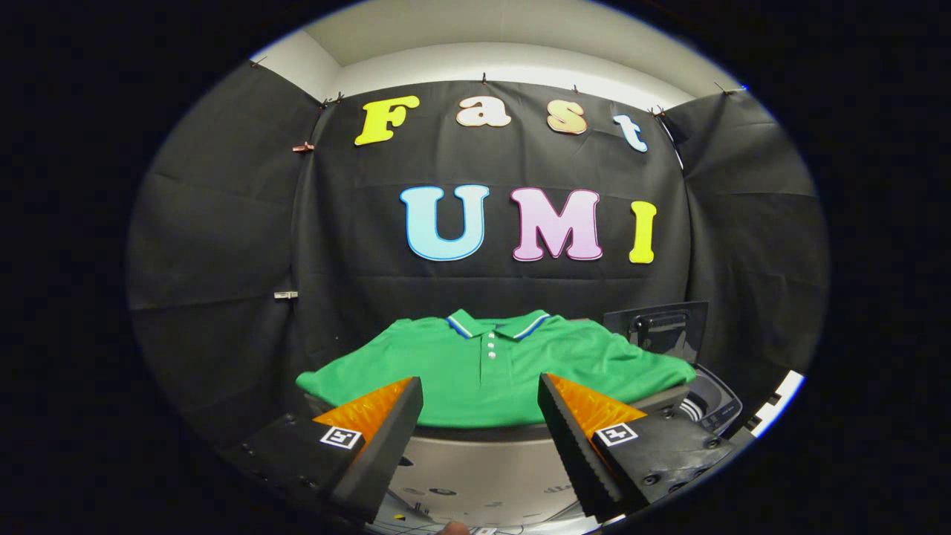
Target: Put the clothes into the washing machine and then close the washing machine lid.
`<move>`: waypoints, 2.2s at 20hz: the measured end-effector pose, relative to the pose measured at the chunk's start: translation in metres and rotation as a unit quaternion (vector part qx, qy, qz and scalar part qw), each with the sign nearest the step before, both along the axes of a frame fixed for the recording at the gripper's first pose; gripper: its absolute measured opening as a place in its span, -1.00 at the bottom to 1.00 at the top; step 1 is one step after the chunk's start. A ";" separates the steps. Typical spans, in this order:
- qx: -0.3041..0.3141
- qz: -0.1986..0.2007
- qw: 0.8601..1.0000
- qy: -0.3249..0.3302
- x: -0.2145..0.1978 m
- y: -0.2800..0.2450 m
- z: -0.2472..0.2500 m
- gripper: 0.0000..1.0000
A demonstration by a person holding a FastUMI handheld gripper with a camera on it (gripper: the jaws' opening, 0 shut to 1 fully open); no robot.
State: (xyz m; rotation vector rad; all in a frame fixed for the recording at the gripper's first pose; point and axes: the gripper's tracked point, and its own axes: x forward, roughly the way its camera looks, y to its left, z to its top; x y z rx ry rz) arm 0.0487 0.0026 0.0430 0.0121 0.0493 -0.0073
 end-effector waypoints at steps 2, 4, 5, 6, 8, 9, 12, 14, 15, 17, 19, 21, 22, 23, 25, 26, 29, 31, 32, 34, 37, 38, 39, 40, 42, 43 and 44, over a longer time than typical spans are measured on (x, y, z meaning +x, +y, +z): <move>0.004 -0.005 1.000 0.003 0.024 -0.003 0.014 0.96; 0.005 -0.010 1.000 0.018 0.045 -0.007 0.020 0.96; 0.004 -0.008 0.999 0.035 0.057 -0.008 0.020 0.97; 0.002 -0.010 0.999 0.052 0.069 -0.009 0.018 0.97; -0.006 -0.013 0.996 0.094 0.091 -0.016 0.013 0.97; -0.013 -0.017 0.993 0.118 0.100 -0.018 0.008 0.96; -0.003 -0.020 0.983 0.184 0.129 -0.027 -0.004 0.96; 0.019 -0.023 0.972 0.233 0.145 -0.030 -0.016 0.96; 0.031 -0.019 0.966 0.258 0.152 -0.027 -0.022 0.96; 0.041 -0.012 0.951 0.307 0.163 -0.024 -0.036 0.98; 0.036 -0.011 0.934 0.354 0.167 -0.024 -0.050 0.98; 0.015 -0.005 0.920 0.392 0.171 -0.024 -0.060 0.99; 0.004 0.000 0.912 0.410 0.168 -0.022 -0.066 0.98; -0.001 -0.002 0.900 0.435 0.163 -0.022 -0.075 0.99; 0.000 -0.007 0.894 0.448 0.163 -0.022 -0.076 1.00; 0.003 -0.008 0.891 0.453 0.164 -0.023 -0.076 1.00; 0.011 -0.013 0.873 0.488 0.162 -0.027 -0.079 1.00; -0.002 -0.002 0.862 0.506 0.162 -0.030 -0.081 0.99; -0.004 0.000 0.860 0.510 0.160 -0.031 -0.078 0.88; -0.007 -0.006 0.855 0.518 0.159 -0.033 -0.082 0.75; -0.001 -0.013 0.850 0.526 0.161 -0.031 -0.081 0.51; -0.002 -0.014 0.849 0.528 0.162 -0.033 -0.081 0.51; -0.009 -0.007 0.853 0.522 0.166 -0.034 -0.080 0.50; -0.009 -0.002 0.854 0.520 0.166 -0.034 -0.080 0.00; 0.009 -0.011 0.856 0.517 0.164 -0.033 -0.081 -0.50; 0.010 -0.011 0.856 0.517 0.165 -0.033 -0.081 -0.50; 0.009 -0.011 0.856 0.517 0.166 -0.034 -0.081 -0.50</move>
